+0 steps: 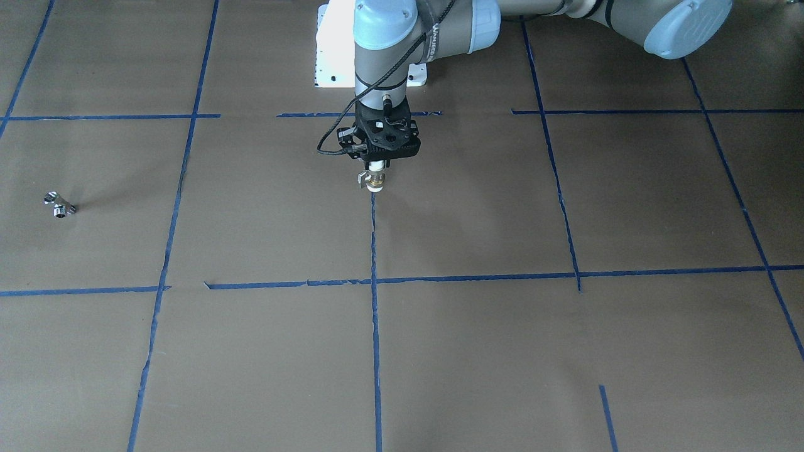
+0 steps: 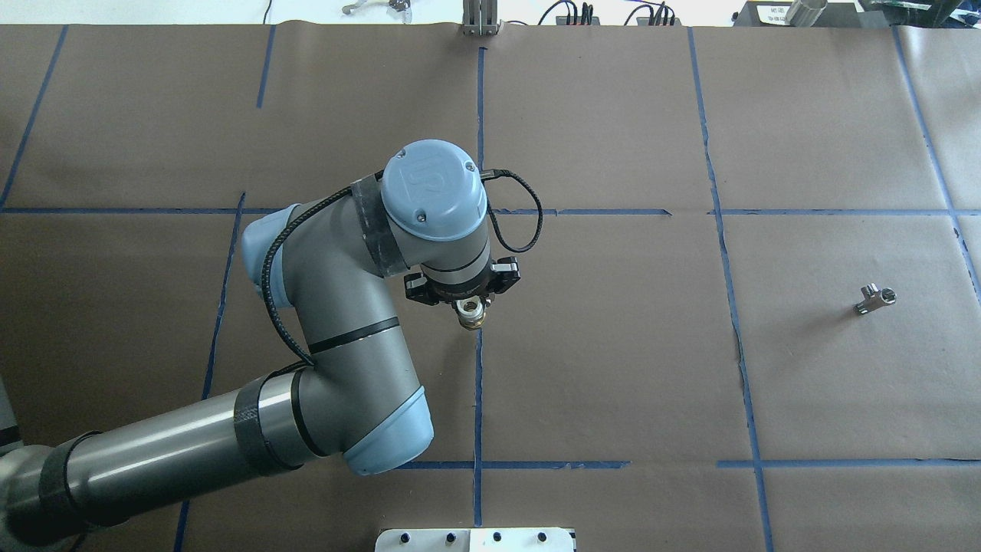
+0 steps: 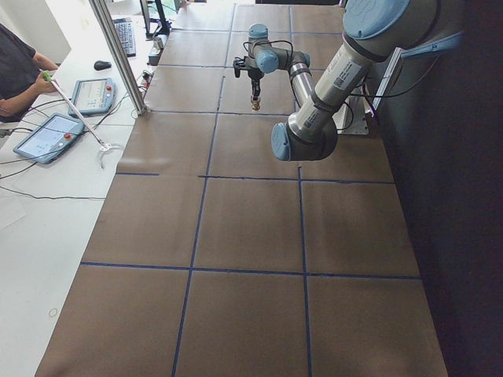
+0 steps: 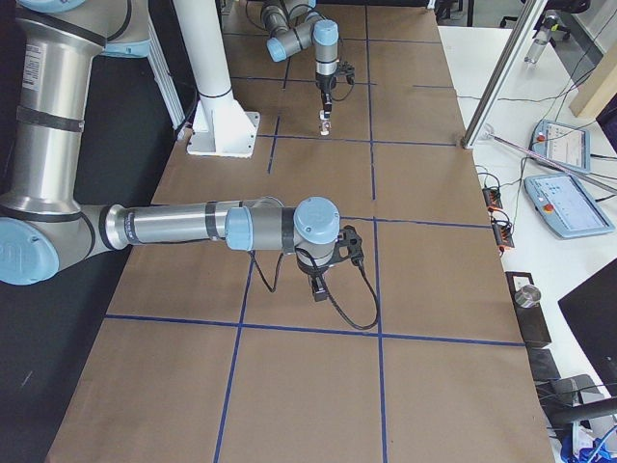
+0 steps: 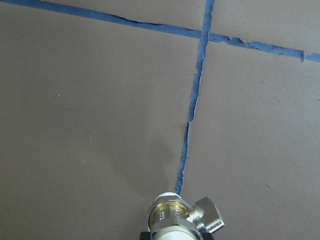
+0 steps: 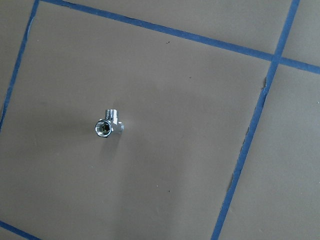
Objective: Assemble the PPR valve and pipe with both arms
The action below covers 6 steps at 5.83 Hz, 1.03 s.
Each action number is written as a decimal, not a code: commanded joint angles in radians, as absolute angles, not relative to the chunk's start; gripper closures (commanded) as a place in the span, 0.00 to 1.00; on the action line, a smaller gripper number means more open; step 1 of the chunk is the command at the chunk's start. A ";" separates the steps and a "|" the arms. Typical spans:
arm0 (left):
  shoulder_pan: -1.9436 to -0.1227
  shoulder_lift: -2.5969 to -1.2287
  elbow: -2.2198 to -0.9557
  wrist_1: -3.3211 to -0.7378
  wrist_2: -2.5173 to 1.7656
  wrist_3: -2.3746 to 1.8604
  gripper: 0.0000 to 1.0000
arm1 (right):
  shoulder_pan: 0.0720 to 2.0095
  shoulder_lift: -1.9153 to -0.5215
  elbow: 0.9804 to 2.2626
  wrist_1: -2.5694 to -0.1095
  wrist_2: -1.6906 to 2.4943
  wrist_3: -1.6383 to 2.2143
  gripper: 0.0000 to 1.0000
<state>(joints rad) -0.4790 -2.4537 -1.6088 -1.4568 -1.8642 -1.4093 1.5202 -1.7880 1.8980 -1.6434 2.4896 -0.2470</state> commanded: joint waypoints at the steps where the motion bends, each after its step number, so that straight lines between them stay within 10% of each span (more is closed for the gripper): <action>1: -0.476 -2.462 -1.589 -1.462 -1.823 -1.405 1.00 | 1.520 -1.789 1.902 -1.643 2.490 -0.247 0.00; 6: -0.465 -2.488 -1.540 -1.474 -1.816 -1.397 1.00 | 1.519 -1.789 1.904 -1.641 2.494 -0.252 0.00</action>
<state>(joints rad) -0.4685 -2.4863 -1.5437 -1.4740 -1.8163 -1.3975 1.5191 -1.7886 1.9027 -1.6418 2.4910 -0.2482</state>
